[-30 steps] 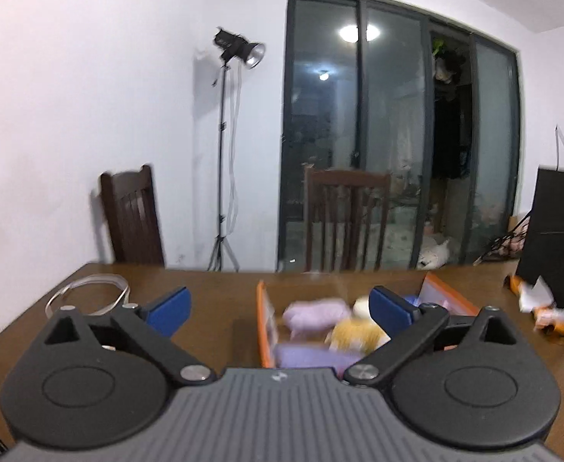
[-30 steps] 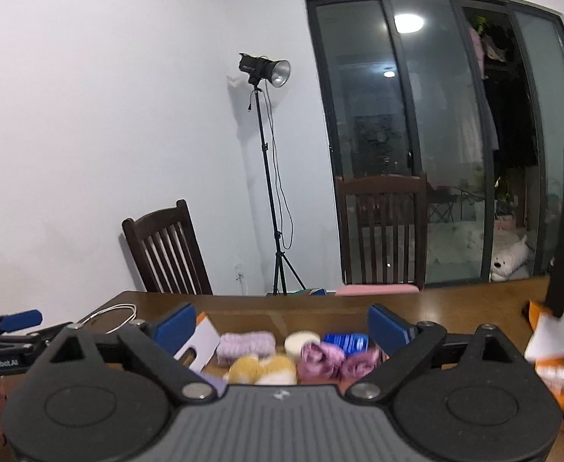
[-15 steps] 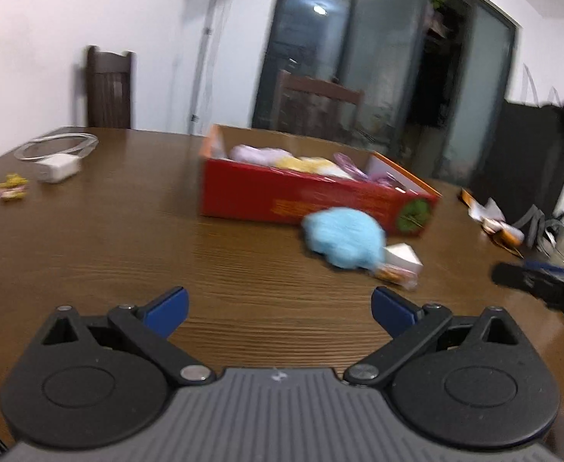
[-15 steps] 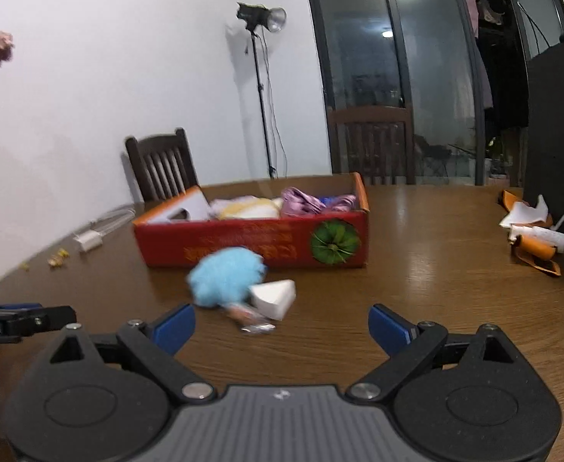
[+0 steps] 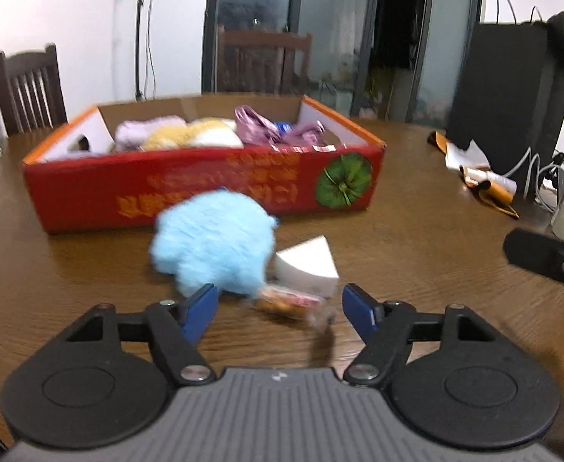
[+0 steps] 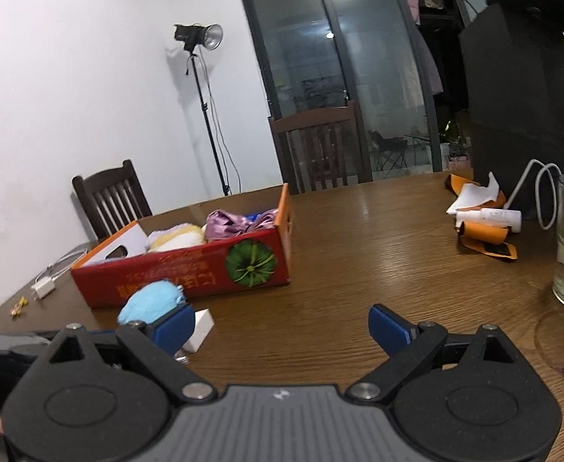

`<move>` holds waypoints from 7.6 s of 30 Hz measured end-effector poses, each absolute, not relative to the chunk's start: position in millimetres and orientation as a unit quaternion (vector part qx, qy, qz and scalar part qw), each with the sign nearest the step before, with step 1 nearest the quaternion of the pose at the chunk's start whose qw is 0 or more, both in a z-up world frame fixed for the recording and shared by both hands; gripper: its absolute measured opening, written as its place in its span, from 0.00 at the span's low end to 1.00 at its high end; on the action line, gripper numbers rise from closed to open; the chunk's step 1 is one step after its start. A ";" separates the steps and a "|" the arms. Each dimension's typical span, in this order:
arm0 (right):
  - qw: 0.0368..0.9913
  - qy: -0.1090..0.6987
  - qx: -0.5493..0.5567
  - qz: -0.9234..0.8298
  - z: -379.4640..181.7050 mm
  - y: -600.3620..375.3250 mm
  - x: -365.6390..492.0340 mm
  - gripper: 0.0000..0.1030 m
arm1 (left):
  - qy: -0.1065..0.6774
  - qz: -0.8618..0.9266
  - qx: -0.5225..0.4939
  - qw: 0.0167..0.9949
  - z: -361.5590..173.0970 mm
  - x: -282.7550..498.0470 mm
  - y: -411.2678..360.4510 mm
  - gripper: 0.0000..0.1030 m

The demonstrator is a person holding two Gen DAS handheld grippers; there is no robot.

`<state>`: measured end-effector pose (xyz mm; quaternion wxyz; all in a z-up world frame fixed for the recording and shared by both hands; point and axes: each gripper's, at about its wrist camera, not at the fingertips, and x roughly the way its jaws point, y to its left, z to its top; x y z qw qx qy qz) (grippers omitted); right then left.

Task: Organize soft objects
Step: 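Withdraw both tools from the box toward the light-blue plush, then grasp the white foam wedge with the right tool while the left tool grasps the clear candy packet, then carry the wedge and packet into the box and open both tools, then withdraw both tools from the box and reach to the light-blue plush, then close both tools on the light-blue fluffy plush, then lift the light-blue plush with both tools and lower it into the box, then open both tools to release the plush and withdraw from the box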

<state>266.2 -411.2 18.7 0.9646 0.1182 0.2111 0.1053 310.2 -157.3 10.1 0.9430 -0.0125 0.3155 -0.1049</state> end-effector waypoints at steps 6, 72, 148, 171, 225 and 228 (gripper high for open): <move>0.963 0.202 0.130 0.125 22.6 -412.1 270.8 0.94 | 0.318 -0.108 0.014 0.942 3.1 318.9 -168.5 0.56; 0.926 0.292 0.089 0.223 79.5 -237.0 555.8 0.54 | 0.261 -0.051 -0.051 0.963 77.2 503.0 4.4 0.57; 0.894 0.323 0.190 0.248 -3.0 -302.1 399.6 0.40 | 0.327 -0.219 -0.151 0.907 9.2 375.2 -33.7 0.46; 0.866 0.331 0.243 0.285 -20.6 -310.6 406.3 0.32 | 0.332 -0.215 -0.146 0.907 4.6 363.9 -39.4 0.27; 0.869 0.404 0.103 0.266 87.8 -171.1 601.2 0.54 | 0.311 -0.116 0.005 0.943 119.2 489.0 20.5 0.37; 0.891 0.374 0.087 0.241 120.8 -207.3 583.0 0.57 | 0.287 -0.099 0.000 0.953 142.9 469.2 25.2 0.46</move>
